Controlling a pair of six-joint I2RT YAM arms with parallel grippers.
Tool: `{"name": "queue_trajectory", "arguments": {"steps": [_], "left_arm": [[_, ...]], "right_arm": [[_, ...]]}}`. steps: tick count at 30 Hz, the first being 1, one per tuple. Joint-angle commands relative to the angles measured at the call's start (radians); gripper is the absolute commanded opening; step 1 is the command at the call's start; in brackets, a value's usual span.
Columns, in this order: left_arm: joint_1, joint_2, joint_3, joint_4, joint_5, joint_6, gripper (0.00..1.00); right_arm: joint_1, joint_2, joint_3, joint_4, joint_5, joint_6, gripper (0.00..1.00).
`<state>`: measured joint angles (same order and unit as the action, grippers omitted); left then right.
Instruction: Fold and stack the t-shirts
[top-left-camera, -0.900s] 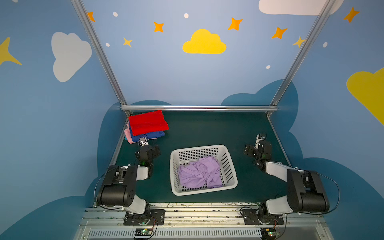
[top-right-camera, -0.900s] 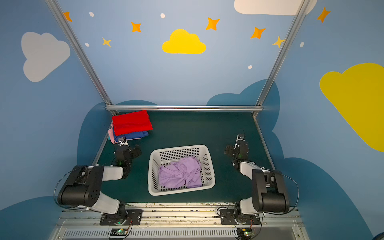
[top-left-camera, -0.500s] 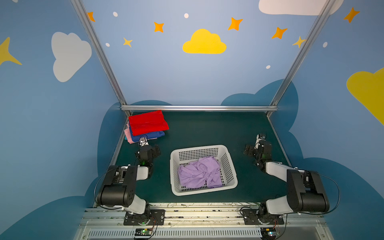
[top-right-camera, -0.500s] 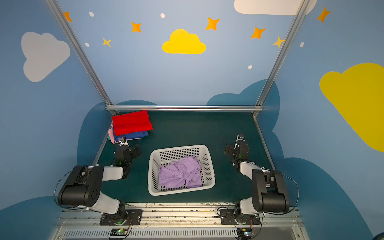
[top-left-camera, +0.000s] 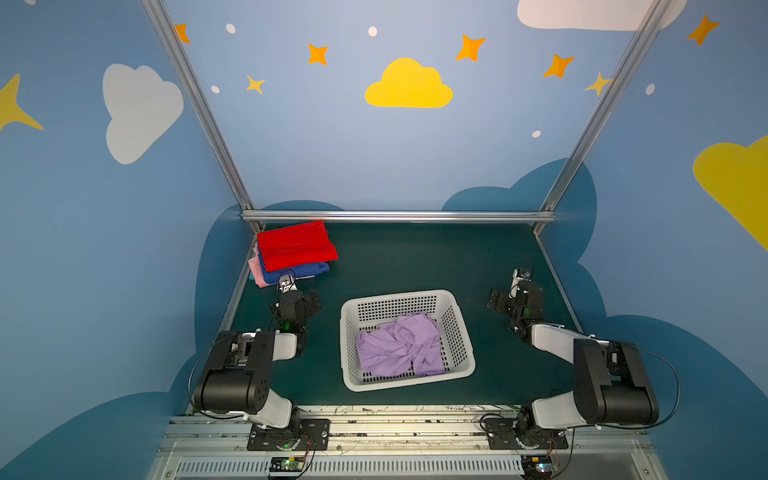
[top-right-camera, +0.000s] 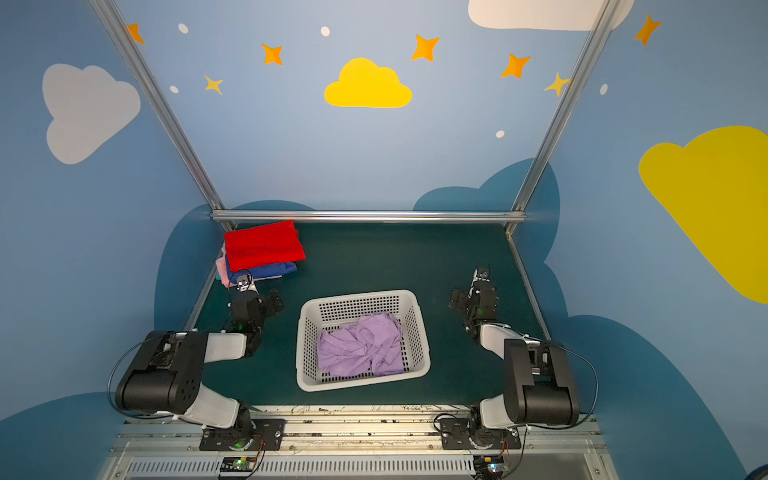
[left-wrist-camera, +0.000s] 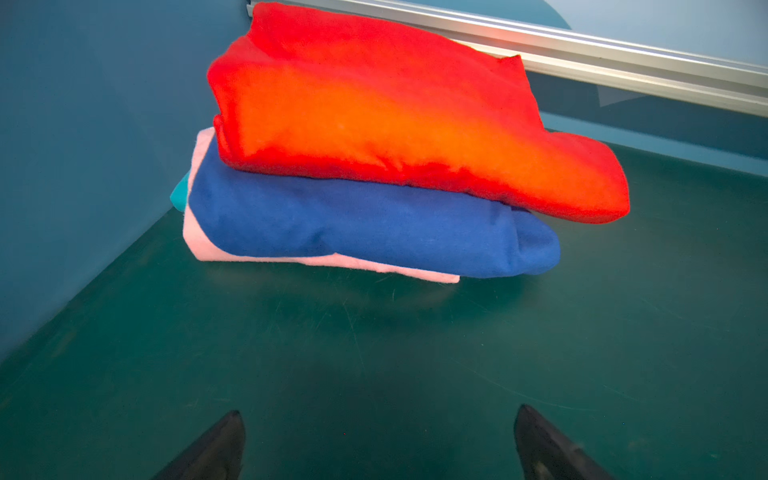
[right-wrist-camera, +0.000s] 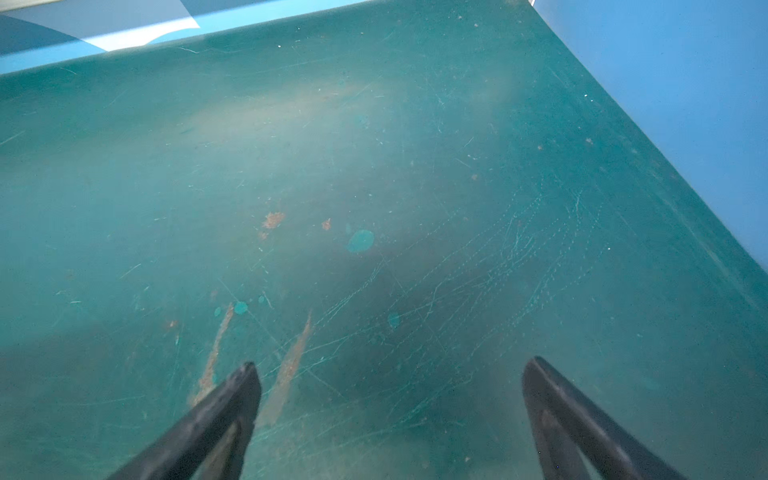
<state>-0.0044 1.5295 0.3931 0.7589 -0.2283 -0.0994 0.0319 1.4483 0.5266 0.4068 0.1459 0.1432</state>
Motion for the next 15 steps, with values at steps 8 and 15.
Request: {"name": "queue_trajectory", "arguments": {"steps": [8, 15], "left_arm": [[-0.033, -0.066, -0.006, 0.007, -0.042, 0.042, 1.0], [-0.078, -0.363, 0.161, -0.459, -0.323, -0.117, 1.0]], "right_arm": [[0.068, -0.08, 0.054, -0.105, 0.081, -0.048, 0.98], [0.194, -0.246, 0.205, -0.494, 0.244, 0.119, 0.98]]}}
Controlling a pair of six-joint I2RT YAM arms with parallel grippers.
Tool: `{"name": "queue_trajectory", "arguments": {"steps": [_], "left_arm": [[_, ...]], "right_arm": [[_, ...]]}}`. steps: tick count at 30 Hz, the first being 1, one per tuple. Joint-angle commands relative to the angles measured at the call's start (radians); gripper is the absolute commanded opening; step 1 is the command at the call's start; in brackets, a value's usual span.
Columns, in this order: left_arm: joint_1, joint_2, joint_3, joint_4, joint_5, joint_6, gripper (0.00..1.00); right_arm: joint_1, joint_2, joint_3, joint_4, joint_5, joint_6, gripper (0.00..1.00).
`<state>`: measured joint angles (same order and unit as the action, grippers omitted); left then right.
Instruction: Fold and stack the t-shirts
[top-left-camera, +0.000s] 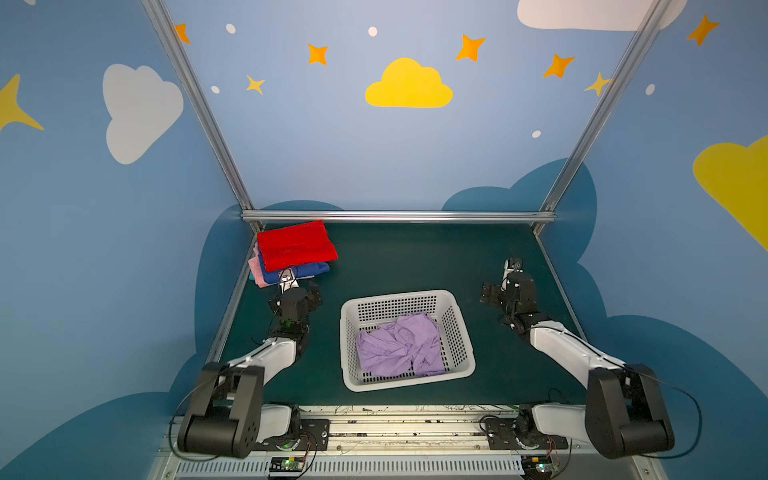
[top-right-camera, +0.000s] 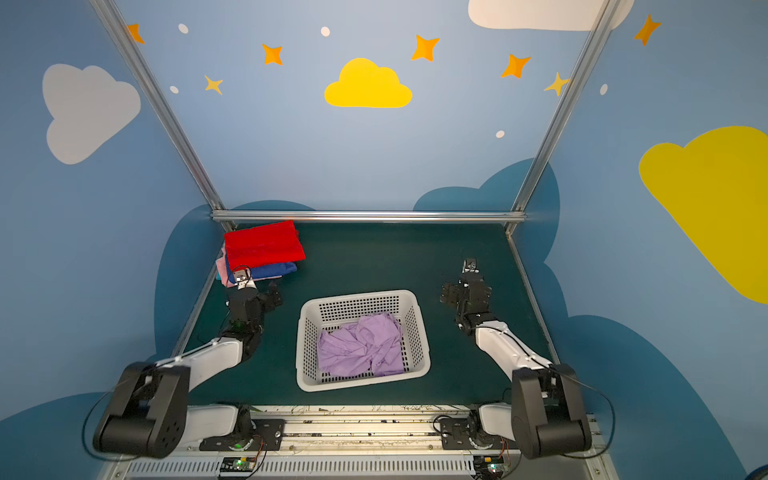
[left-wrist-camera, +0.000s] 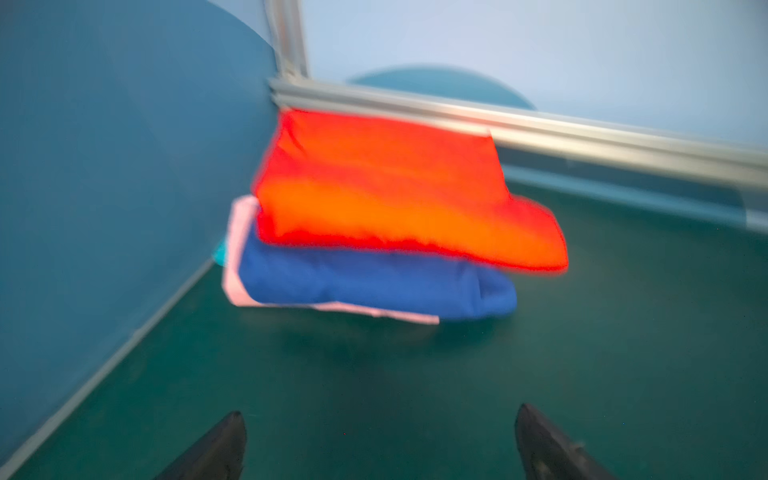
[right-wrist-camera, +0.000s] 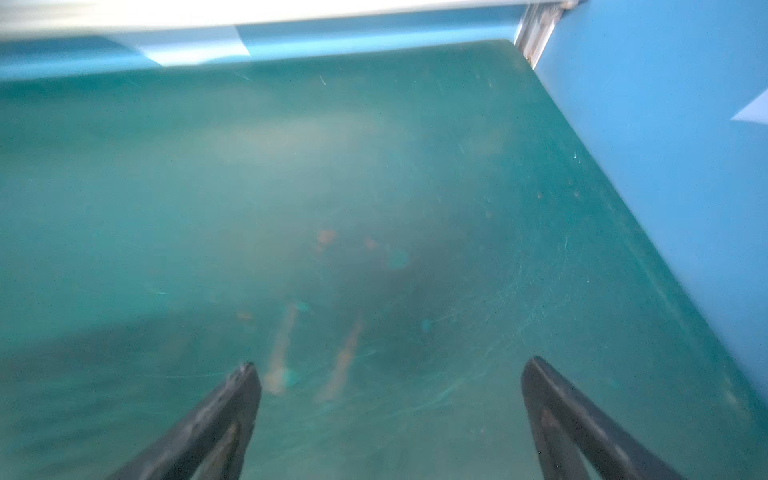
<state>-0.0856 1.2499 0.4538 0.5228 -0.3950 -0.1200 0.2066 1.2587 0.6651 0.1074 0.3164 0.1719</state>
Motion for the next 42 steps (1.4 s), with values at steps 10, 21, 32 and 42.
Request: {"name": "queue_trajectory", "arguments": {"steps": [10, 21, 32, 42], "left_arm": [[0.002, -0.338, 0.439, -1.043, -0.201, -0.608, 1.0], [0.003, -0.575, 0.274, -1.075, 0.351, -0.606, 0.76], [-0.007, -0.571, 0.169, -1.105, 0.569, -0.717, 0.58], [-0.264, -0.482, 0.097, -0.985, 0.515, -0.859, 0.6]], "right_arm": [[0.1, -0.111, 0.2, -0.604, -0.204, 0.161, 0.98], [0.326, -0.066, 0.2, -0.701, -0.355, 0.269, 0.73], [0.277, 0.15, 0.277, -0.762, -0.26, 0.34, 0.31], [0.059, 0.285, 0.49, -0.797, -0.19, 0.253, 0.17]]}}
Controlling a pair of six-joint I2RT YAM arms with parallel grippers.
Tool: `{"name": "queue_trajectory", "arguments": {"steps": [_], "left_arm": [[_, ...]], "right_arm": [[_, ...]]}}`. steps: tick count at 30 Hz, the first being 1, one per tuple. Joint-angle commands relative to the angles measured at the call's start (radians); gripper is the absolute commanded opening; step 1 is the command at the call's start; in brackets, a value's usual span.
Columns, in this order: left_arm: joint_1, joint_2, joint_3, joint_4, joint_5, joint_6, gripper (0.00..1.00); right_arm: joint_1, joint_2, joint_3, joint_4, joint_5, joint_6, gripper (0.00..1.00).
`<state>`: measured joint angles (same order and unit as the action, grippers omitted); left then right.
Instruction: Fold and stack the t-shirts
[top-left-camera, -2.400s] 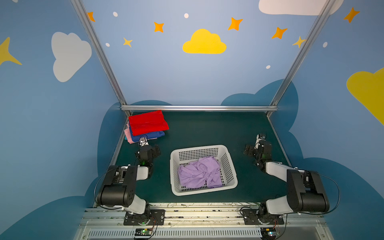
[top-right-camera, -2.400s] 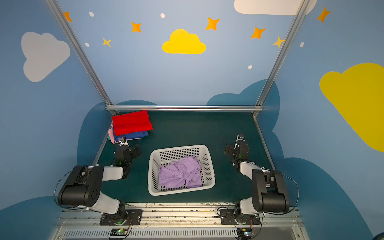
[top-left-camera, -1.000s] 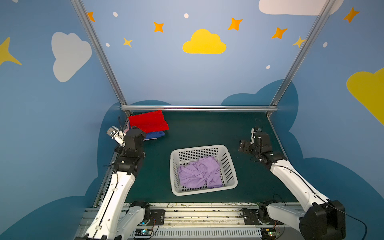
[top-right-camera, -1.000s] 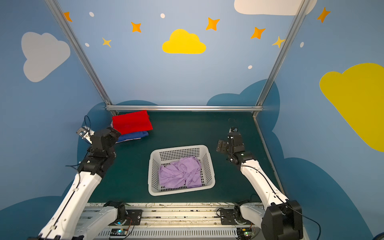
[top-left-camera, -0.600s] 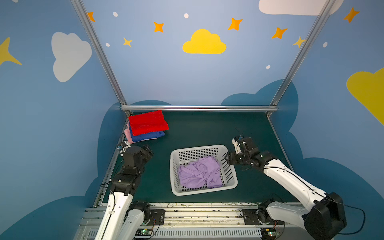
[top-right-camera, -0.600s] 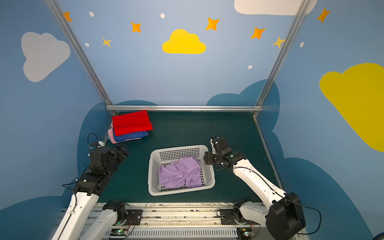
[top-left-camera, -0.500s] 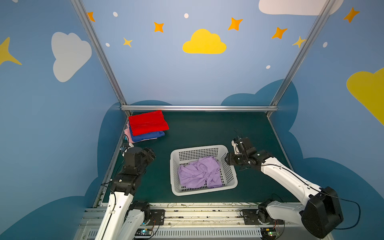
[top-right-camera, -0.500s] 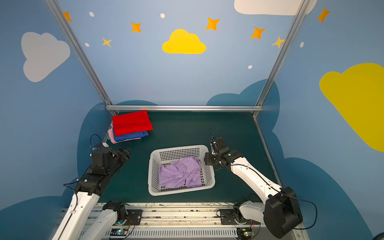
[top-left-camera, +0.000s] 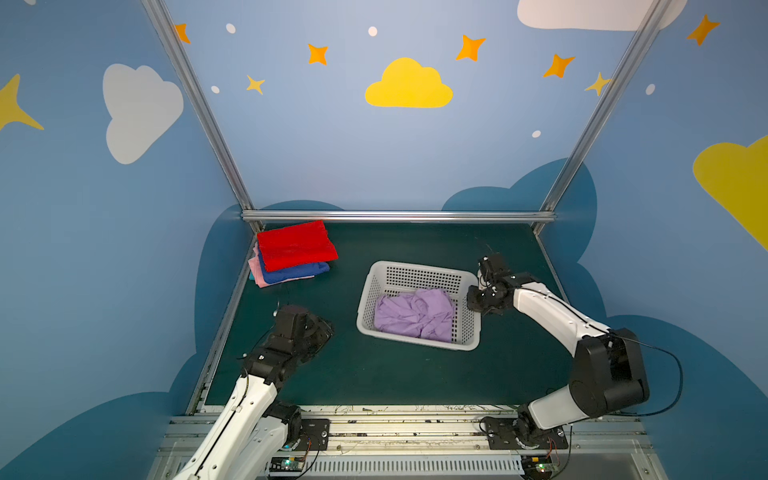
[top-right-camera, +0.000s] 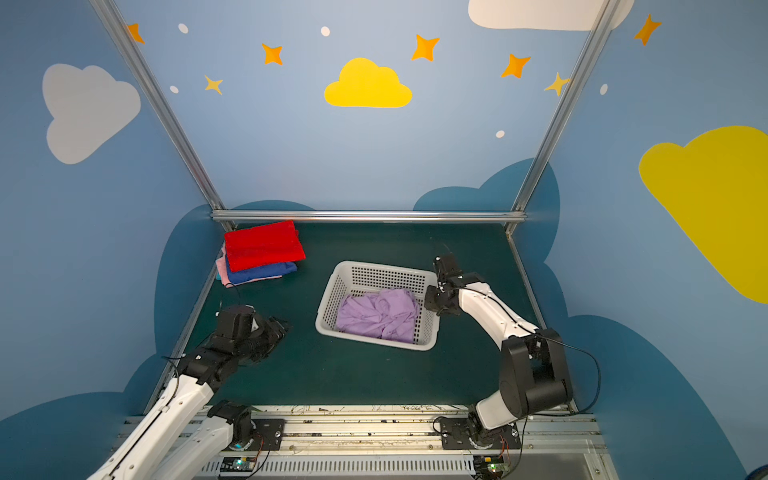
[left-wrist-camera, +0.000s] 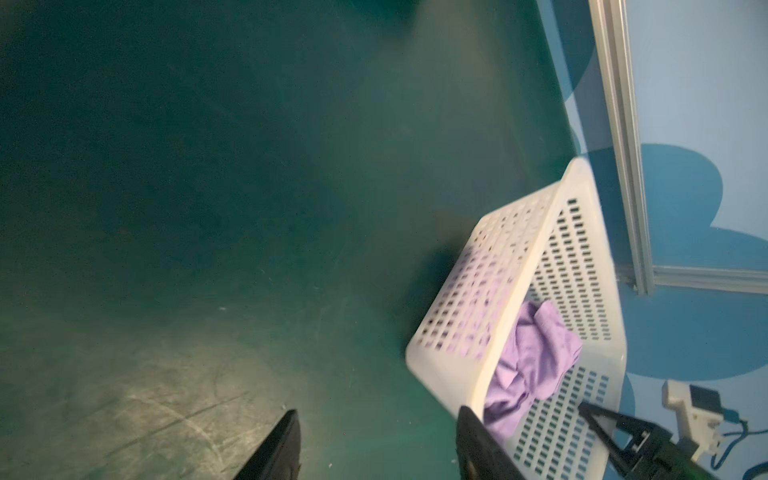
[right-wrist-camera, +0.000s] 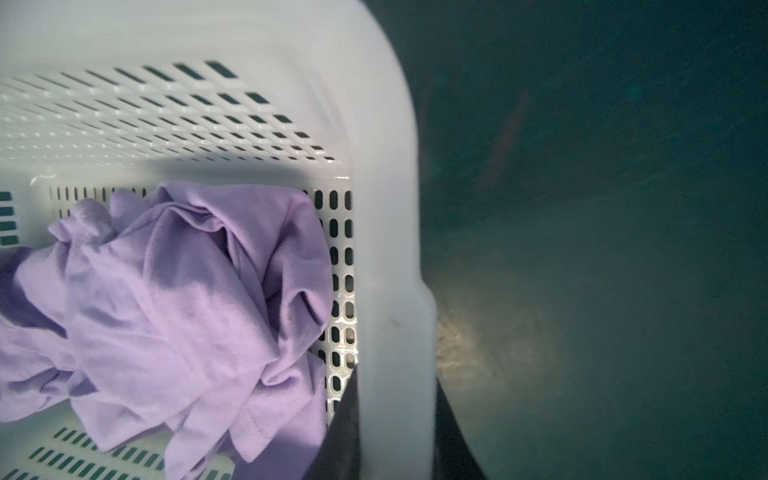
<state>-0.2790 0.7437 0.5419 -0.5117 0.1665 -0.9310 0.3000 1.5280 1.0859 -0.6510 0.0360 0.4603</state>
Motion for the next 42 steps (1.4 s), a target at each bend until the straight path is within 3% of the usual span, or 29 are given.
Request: {"name": "queue_trajectory", "arguments": {"steps": [1, 3, 5, 9, 14, 19, 23, 28, 34, 38, 42], "left_arm": [[-0.099, 0.039, 0.014, 0.06, -0.065, -0.052, 0.61], [-0.161, 0.086, 0.032, 0.086, -0.109, -0.061, 0.61], [-0.205, 0.143, 0.055, 0.107, -0.14, -0.066, 0.62], [-0.268, 0.3, 0.118, 0.159, -0.169, -0.061, 0.62], [-0.345, 0.527, 0.254, 0.183, -0.175, -0.026, 0.59], [-0.41, 0.755, 0.43, 0.176, -0.135, 0.019, 0.58], [-0.446, 0.924, 0.578, 0.215, -0.088, 0.04, 0.58], [-0.5, 1.181, 0.87, 0.207, -0.004, 0.067, 0.57], [-0.547, 1.416, 1.183, 0.178, 0.092, 0.072, 0.58], [-0.548, 1.498, 1.327, 0.148, 0.13, 0.078, 0.58], [-0.529, 1.414, 1.306, 0.139, 0.109, 0.114, 0.56]], "right_arm": [[-0.042, 0.021, 0.091, -0.046, 0.108, -0.045, 0.24], [-0.056, 0.025, 0.135, -0.058, 0.133, -0.059, 0.53], [-0.06, 0.016, 0.157, -0.064, 0.146, -0.057, 0.67], [-0.061, -0.043, 0.17, -0.091, 0.121, -0.027, 0.74], [-0.048, -0.165, 0.142, -0.122, -0.004, -0.025, 0.64], [0.038, -0.337, 0.023, -0.081, -0.077, -0.086, 0.32], [0.109, -0.48, -0.095, -0.048, -0.097, -0.073, 0.21], [0.137, -0.634, -0.189, -0.058, -0.119, -0.053, 0.22], [0.154, -0.666, -0.24, -0.111, -0.155, 0.026, 0.25], [0.162, -0.625, -0.289, -0.067, -0.168, 0.086, 0.28], [0.167, -0.557, -0.278, 0.009, -0.127, 0.083, 0.32]]}}
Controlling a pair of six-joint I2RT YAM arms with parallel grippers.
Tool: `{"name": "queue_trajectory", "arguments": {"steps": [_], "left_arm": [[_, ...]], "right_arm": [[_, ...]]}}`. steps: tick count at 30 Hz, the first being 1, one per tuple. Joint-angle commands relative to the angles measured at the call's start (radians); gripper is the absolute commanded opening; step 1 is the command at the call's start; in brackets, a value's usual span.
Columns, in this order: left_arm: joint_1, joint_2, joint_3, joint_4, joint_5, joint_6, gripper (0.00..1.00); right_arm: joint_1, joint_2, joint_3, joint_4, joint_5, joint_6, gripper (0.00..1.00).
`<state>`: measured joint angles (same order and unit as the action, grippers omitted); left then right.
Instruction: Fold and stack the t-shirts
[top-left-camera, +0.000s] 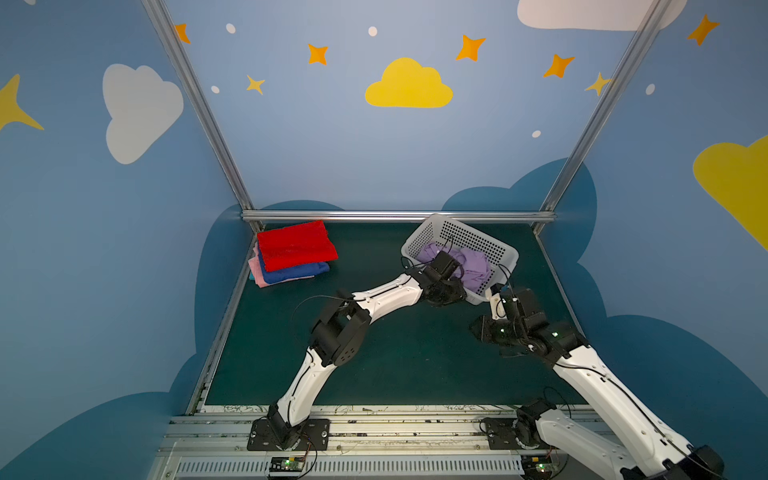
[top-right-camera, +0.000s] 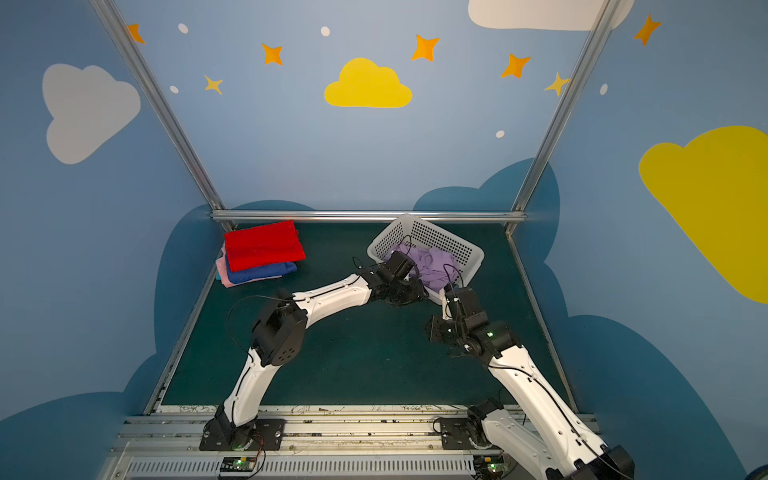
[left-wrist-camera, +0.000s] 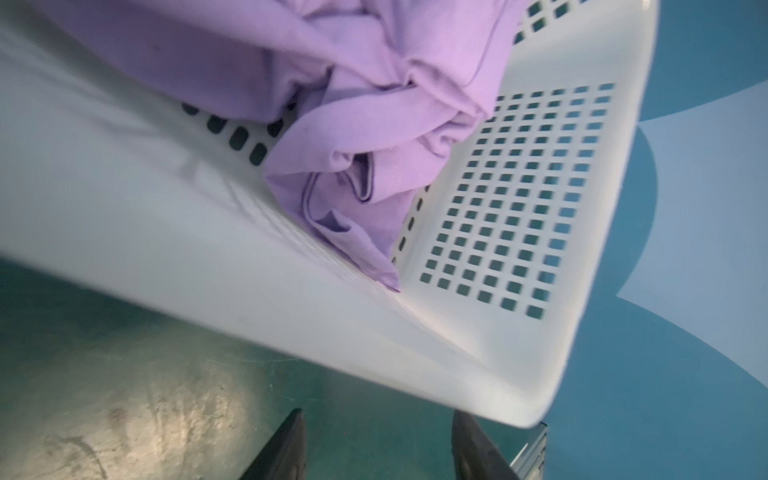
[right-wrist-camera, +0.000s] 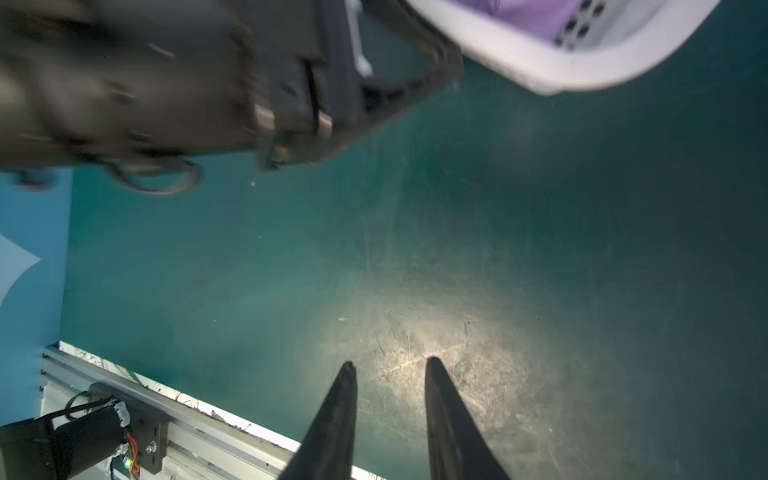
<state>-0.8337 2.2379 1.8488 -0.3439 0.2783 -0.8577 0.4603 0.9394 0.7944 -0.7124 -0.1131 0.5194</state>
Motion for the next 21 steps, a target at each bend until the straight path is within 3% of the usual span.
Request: {"name": "queue_trajectory", "arguments": {"steps": [1, 5, 9, 17, 21], "left_arm": [[0.038, -0.123, -0.036, -0.025, -0.022, 0.047, 0.56], [0.137, -0.336, -0.235, -0.035, -0.144, 0.041, 0.56], [0.264, -0.479, -0.4, -0.017, -0.154, 0.034, 0.56], [0.371, -0.587, -0.521, -0.021, -0.178, 0.056, 0.59], [0.402, -0.552, -0.502, -0.003, -0.141, 0.072, 0.62]], "right_arm": [[0.006, 0.055, 0.023, 0.089, 0.032, 0.013, 0.32], [0.011, 0.193, 0.103, 0.131, 0.056, 0.007, 0.29], [0.021, 0.363, 0.178, 0.182, 0.063, 0.004, 0.26], [-0.005, 0.65, 0.38, 0.106, 0.277, 0.016, 0.23], [-0.098, 0.676, 0.381, 0.137, 0.28, 0.028, 0.28]]}}
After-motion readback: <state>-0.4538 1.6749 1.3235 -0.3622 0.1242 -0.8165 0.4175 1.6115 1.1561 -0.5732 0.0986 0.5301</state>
